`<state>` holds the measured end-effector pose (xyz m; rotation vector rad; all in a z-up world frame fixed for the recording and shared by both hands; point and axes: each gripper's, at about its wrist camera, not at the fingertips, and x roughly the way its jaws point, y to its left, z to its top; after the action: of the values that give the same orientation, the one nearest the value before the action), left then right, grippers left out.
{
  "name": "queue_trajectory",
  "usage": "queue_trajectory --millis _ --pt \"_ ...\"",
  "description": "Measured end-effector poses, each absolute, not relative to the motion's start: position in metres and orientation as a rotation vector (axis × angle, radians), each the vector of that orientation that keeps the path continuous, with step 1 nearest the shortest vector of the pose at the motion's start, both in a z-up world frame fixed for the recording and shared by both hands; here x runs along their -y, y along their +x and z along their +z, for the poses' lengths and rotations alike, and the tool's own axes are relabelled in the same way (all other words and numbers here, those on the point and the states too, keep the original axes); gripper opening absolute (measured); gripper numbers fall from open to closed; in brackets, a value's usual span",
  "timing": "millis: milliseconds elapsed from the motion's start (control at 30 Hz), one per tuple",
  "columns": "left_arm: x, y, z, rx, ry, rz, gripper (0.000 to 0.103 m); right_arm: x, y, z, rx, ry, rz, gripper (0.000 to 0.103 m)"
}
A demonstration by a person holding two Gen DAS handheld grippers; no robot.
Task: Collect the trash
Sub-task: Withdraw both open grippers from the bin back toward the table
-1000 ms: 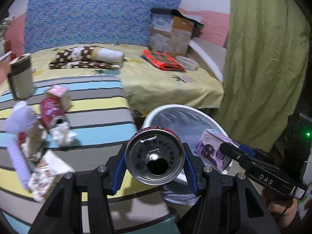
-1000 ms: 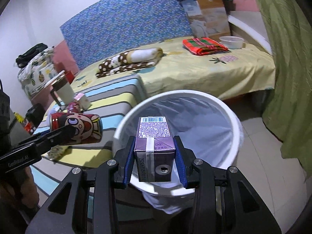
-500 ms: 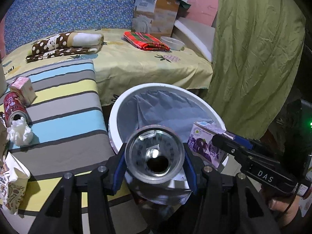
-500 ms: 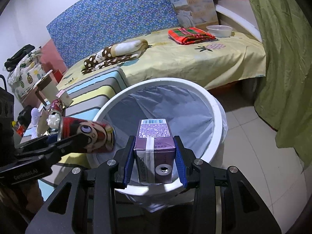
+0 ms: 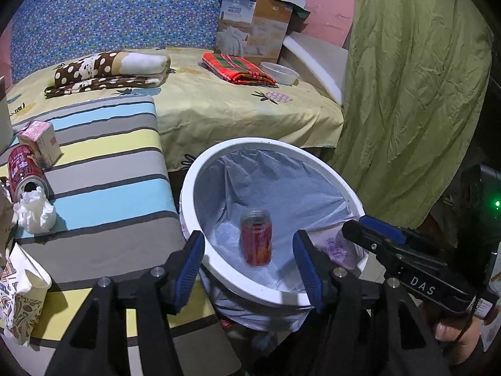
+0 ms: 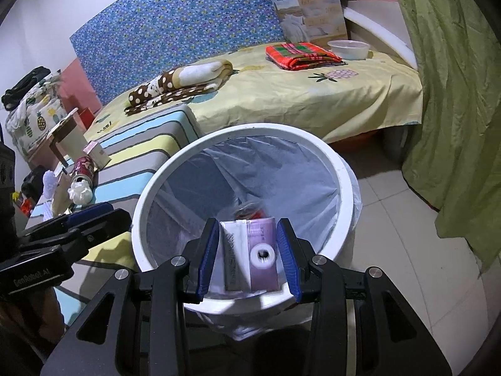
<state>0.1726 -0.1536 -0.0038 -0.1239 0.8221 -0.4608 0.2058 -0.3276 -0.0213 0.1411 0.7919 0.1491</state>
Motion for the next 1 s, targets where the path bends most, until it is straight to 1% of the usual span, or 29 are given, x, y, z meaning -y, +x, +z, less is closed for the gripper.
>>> queue_trajectory --millis 267,1000 --pt "0.136 0.162 0.001 -0.806 -0.163 -0.421 0.060 0.322 0.198 -0.012 -0.772 0.135 0.157 0.041" --pt "0.067 0.105 0.021 -0.714 -0.179 -0.275 0.060 0.261 0.168 0.013 -0.707 0.032 0.323 0.041"
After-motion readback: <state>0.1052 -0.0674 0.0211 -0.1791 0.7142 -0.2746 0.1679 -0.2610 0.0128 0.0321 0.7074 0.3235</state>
